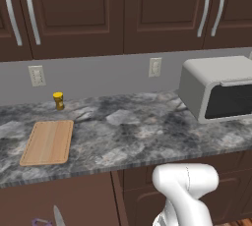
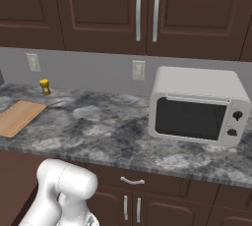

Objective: Open the drawer on the left and place the cutting tools on the cutting board.

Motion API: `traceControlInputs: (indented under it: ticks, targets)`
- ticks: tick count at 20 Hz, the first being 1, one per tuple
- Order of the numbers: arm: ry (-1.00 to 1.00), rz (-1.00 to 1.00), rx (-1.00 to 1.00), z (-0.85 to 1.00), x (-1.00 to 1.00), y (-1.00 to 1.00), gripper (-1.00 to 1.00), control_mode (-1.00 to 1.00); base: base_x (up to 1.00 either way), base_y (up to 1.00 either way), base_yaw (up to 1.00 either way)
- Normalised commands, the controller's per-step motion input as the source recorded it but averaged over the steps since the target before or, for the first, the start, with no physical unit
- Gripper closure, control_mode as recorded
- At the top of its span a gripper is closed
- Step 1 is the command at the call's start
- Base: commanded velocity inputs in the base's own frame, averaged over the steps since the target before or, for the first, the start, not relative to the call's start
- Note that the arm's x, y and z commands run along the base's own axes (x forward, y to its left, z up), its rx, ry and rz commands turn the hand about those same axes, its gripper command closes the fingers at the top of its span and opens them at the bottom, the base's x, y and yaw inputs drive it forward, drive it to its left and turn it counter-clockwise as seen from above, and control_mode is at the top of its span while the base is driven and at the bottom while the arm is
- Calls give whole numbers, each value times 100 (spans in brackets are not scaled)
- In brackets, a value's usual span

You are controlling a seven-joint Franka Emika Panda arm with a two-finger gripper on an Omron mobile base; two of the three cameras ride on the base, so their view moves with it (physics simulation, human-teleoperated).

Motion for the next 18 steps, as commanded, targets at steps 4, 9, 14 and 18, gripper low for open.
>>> traceControlInputs:
  ticks: [4, 9, 14, 18]
  targets:
    - [-13, 0, 2, 43, -87, -4, -100, -100, 0, 0, 0]
    - [-12, 0, 4, 63, -83, -3, -100, -100, 0, 0, 0]
    - [-5, 0, 3, 62, -49, -15, -100, -100, 0, 0, 0]
    - [-2, 0, 4, 72, -21, -27, -100, -100, 0, 0, 0]
